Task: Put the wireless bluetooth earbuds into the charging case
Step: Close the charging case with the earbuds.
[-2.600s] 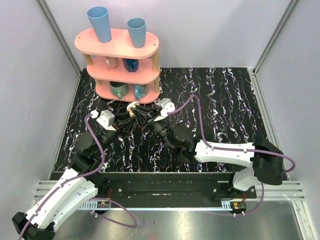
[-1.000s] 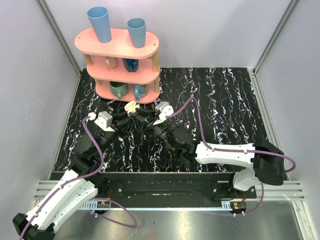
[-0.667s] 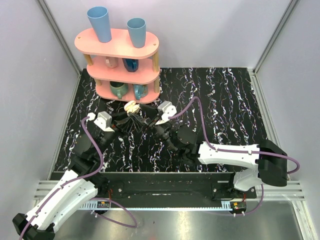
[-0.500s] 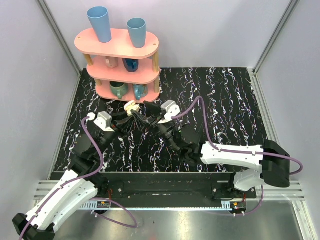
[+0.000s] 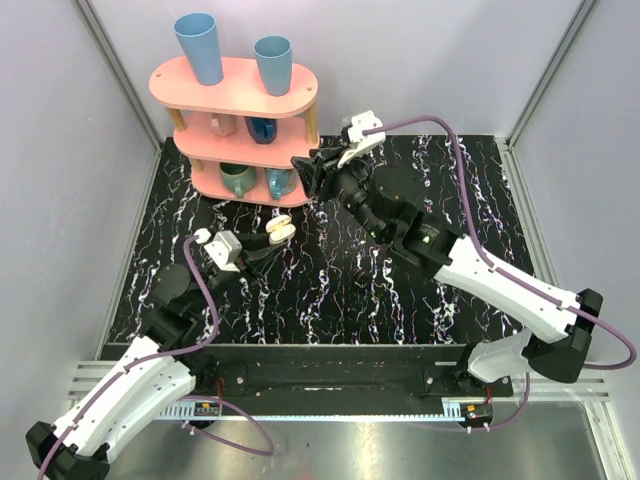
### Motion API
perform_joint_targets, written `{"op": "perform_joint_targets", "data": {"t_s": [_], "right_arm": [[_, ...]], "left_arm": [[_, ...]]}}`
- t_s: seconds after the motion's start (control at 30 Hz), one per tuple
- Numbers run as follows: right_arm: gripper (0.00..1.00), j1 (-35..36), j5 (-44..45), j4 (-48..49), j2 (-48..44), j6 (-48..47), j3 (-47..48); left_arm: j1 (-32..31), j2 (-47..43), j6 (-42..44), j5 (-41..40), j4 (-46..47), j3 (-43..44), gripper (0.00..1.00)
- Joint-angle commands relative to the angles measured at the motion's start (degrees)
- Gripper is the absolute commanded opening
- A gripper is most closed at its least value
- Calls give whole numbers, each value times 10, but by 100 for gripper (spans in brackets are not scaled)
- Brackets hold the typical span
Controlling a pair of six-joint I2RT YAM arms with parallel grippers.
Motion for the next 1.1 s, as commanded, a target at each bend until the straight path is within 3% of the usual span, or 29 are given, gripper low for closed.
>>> {"op": "perform_joint_targets", "data": {"t_s": [0.0, 0.23, 0.57, 1.07], "right_arm": [[47, -10, -107, -215, 31, 60, 84], [43, -44, -198, -324, 66, 125, 131], [39, -64, -297, -354, 101, 155, 145], [38, -64, -347, -360, 94, 160, 126]], "left_arm": [[1, 3, 34, 50, 15, 18, 0], [1, 6, 51, 65, 0, 30, 0], [1, 20, 56, 88, -12, 44, 0], [1, 30, 57, 51, 2, 45, 0]]}}
